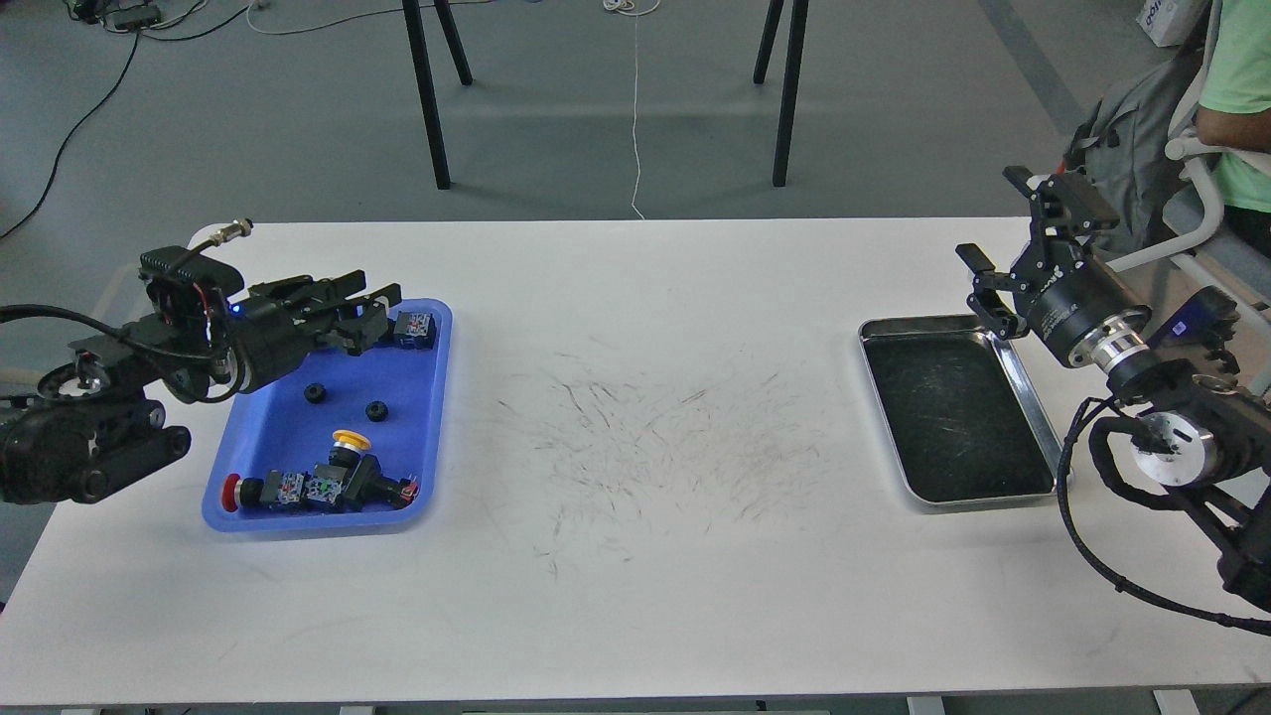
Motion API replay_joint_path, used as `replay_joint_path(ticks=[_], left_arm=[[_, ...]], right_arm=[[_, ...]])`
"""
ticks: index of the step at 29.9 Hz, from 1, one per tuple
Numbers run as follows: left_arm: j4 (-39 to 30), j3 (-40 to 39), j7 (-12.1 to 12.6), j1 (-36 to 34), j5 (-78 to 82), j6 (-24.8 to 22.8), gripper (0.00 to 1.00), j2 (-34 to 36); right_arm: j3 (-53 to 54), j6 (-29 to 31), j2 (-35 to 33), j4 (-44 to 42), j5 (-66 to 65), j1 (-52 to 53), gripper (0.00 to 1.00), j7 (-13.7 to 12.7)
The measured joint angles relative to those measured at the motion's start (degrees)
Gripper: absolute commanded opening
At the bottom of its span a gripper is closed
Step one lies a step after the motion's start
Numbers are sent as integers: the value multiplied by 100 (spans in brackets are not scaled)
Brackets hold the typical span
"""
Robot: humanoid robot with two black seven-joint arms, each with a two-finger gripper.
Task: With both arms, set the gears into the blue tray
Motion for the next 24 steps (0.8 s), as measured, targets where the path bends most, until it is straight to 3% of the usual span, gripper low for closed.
replay_joint_path(ticks=[5,10,18,24], left_arm=[[-124,-1244,0,10,-1044,-1338,75,0],[-60,-2031,0,17,-2239,-2171,81,-15],[30,-2282,-2,-28,-4104,-2788,99,-278],[38,-2335,-2,-20,-4723,-2732,99,-528]], right_arm=[[0,-12,-3,2,-12,17,95,-11],[0,-193,8,34,-24,21,95,-12],[0,-524,69,248,-34,18,95,-12],[8,-611,84,373,-34,18,95,-12]])
